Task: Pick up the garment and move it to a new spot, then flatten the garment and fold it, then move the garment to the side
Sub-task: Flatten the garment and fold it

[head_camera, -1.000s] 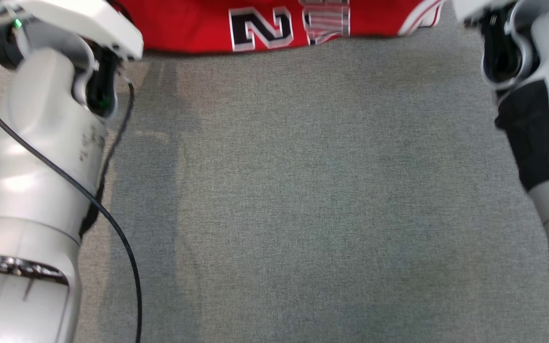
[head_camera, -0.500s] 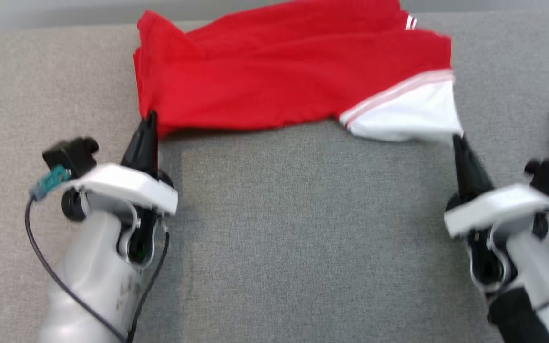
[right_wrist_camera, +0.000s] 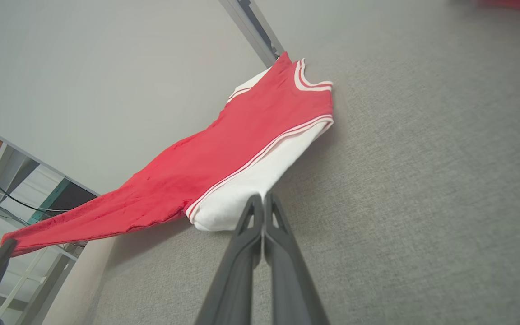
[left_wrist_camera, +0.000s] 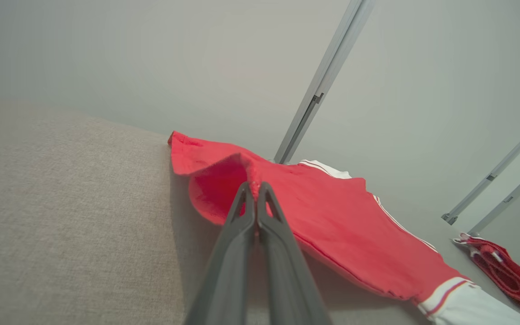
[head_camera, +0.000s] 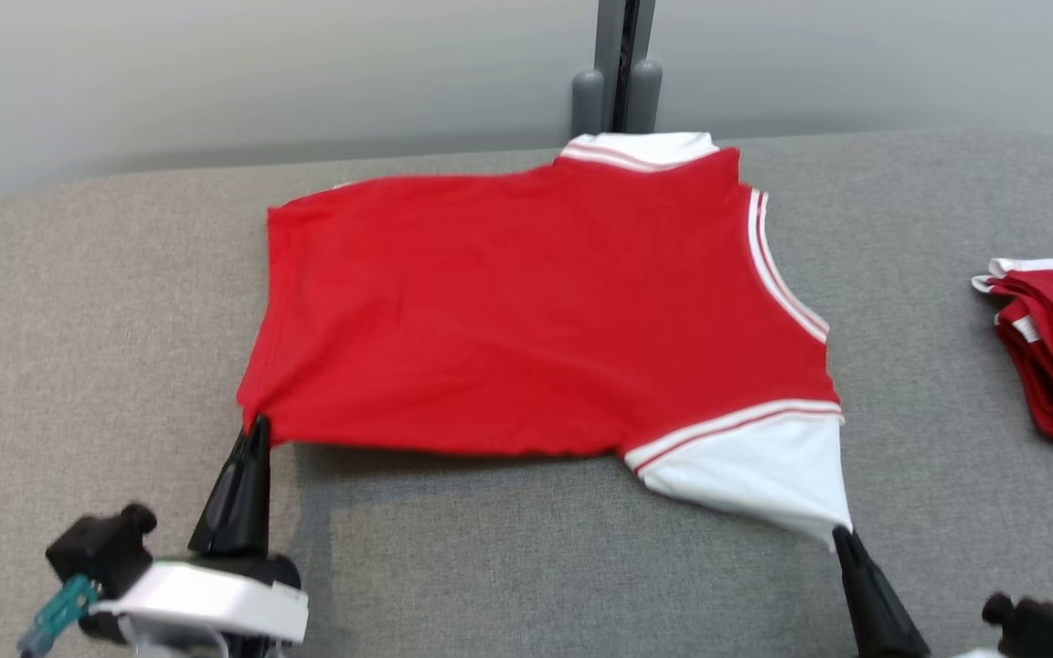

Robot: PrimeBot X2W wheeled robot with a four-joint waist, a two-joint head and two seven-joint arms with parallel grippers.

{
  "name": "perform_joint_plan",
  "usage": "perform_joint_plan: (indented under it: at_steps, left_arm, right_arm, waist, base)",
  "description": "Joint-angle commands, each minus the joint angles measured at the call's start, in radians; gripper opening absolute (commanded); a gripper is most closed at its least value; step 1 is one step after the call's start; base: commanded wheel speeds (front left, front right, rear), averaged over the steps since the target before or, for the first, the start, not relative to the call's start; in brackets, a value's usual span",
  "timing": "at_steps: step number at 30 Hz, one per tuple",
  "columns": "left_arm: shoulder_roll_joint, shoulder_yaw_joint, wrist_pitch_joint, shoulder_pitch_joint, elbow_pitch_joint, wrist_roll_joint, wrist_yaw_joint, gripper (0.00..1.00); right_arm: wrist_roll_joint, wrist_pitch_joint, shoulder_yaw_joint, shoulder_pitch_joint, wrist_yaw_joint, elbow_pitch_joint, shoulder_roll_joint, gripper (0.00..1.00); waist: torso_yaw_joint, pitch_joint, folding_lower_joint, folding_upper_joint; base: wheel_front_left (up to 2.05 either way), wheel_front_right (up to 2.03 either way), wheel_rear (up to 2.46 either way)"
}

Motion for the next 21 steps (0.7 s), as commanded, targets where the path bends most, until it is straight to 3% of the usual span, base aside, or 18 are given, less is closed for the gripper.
perform_joint_plan:
  at_steps: [1,8,17,21]
  left_arm:
    - [0.002,0.011,-0.002,0.021,-0.022,0.014,0.0,0.0]
    - [0.008,0.037,0.015,0.212,-0.163,0.029,0.062,0.0]
    - [0.034,0.046,0.132,0.391,-0.361,0.04,0.167,0.0]
    - [0.044,0.053,0.168,0.441,-0.427,0.032,0.193,0.0]
  right_arm:
    - [-0.013,-0.004,-0.006,0.027,0.0,-0.023,0.001,0.0]
    - [-0.054,0.062,-0.052,0.233,0.0,-0.176,0.037,0.0]
    - [-0.118,0.233,-0.124,0.416,0.0,-0.373,0.088,0.0]
    - [-0.125,0.287,-0.146,0.467,0.0,-0.445,0.097,0.0]
  waist:
    - [-0.009,-0.019,0.0,0.0]
    - [-0.024,-0.085,0.0,0.0]
    - [-0.04,-0.147,0.0,0.0]
    - [-0.039,-0.16,0.0,0.0]
  base:
    - [0.0,0.0,0.0]
    - [0.0,0.0,0.0]
    - [0.0,0.0,0.0]
    - [0.0,0.0,0.0]
